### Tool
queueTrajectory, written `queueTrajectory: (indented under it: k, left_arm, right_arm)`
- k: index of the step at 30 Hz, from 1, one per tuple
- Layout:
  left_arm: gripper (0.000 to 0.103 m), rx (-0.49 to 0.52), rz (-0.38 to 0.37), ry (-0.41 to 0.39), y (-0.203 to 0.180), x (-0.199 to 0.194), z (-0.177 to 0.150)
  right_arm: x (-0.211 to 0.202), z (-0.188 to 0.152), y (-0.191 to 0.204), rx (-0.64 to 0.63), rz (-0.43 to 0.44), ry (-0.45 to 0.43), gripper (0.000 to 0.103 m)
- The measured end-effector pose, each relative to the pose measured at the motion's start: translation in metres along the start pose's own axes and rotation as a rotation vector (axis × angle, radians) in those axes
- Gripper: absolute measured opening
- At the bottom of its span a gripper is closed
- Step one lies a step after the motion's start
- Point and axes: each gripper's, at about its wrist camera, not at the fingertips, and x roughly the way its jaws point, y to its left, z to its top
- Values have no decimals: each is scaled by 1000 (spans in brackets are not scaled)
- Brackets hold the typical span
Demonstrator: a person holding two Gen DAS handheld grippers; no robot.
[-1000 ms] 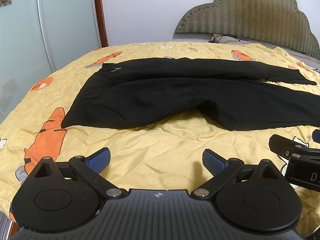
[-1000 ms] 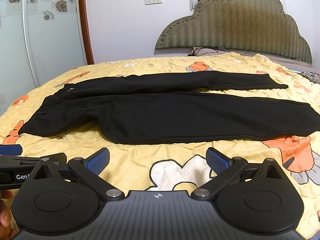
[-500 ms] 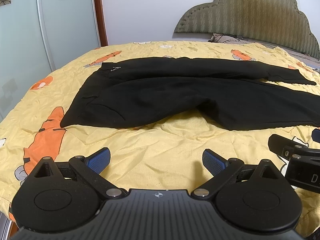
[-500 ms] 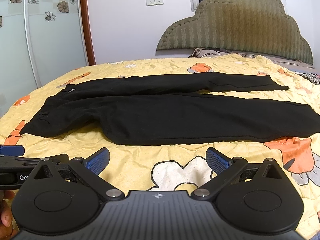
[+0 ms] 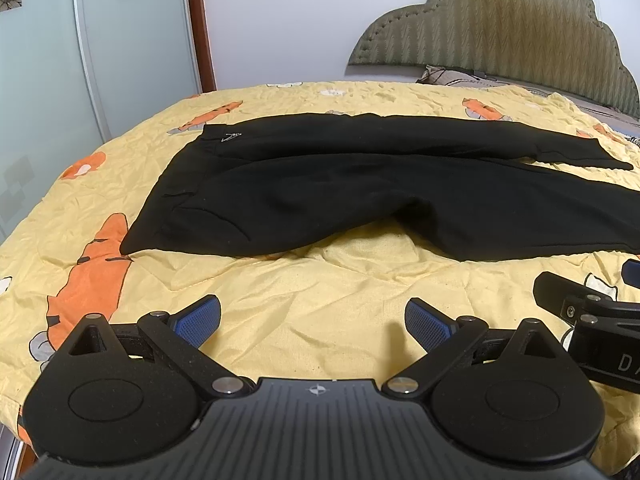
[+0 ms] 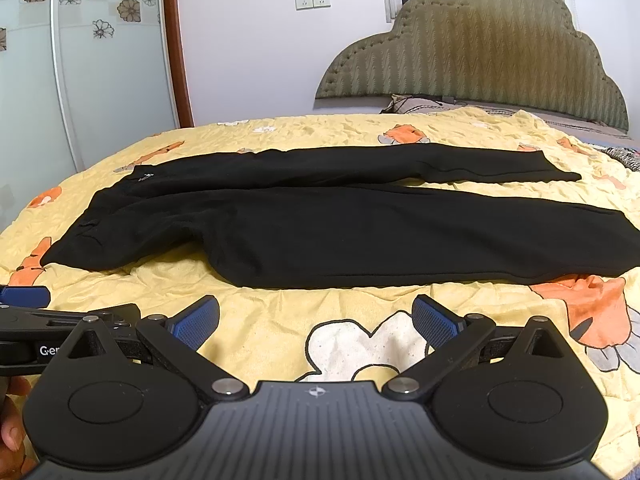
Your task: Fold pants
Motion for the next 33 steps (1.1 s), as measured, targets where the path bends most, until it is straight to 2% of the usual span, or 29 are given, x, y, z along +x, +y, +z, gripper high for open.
queueTrajectory:
  k: [20,22,23,26,28,31,33]
  left_arm:
    - [100,-12,-13,22,9,8,0]
    - [100,-23,-23,10,16,5,4]
    - [100,-38,-26,-2,23,3,8]
    - [100,-87,-11,-7,45,5,26]
    - [100,-147,9,3,68,10,41]
    - [100,-253,43,27,106,20,60]
    - [99,-317,67,52,131,30,72]
  right_arm:
    - [6,3,2,-28,11,3,103]
    - [2,14,3,-56,69,-64,103]
    - [-1,24,6,-90,103,-127,103]
    - [3,57,24,-256,144,-282,103]
    - [23,83,38,-351,179,-278,103]
    - [69,122,56,-458,356,-238,103]
    - [106,143,69,-517,407,-217,103]
